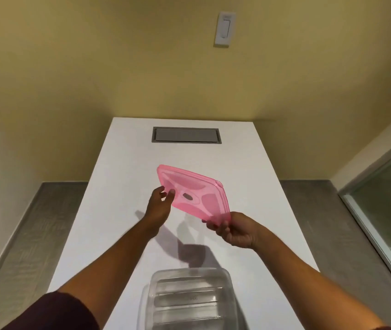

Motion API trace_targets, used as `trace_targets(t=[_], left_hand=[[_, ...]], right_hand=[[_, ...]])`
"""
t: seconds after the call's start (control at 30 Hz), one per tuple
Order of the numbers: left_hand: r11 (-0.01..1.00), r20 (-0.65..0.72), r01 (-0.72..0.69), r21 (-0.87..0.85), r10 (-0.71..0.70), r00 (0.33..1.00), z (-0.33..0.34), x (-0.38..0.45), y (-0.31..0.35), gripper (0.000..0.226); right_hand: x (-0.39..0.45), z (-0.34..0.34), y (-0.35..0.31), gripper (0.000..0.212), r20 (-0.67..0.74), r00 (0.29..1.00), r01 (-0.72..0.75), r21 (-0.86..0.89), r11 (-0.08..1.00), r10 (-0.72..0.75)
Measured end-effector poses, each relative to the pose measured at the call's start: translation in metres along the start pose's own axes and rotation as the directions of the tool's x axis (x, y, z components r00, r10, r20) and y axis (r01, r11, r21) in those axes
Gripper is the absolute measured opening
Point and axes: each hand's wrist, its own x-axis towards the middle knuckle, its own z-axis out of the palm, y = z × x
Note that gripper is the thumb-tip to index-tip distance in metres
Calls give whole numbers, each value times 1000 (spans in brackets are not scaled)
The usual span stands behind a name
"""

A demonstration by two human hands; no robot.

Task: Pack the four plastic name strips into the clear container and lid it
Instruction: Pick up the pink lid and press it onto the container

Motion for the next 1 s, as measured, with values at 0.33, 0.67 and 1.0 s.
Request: trace_targets(t=[0.33, 0.67, 1.0], left_hand=[[993, -19, -114, -43, 113, 993, -43, -62, -28, 42], [997, -171, -76, 8, 76, 982, -37, -119, -97, 23], [981, -134, -44, 190, 70, 989, -27, -155, -122, 34]], right_hand=[[-44, -4, 65, 38, 193, 976, -73, -125, 989, 96], [-65, -4, 102, 81, -231, 887, 339, -259, 904, -399], [-56, -18, 177, 42, -352, 712, 263, -668, 696, -608]])
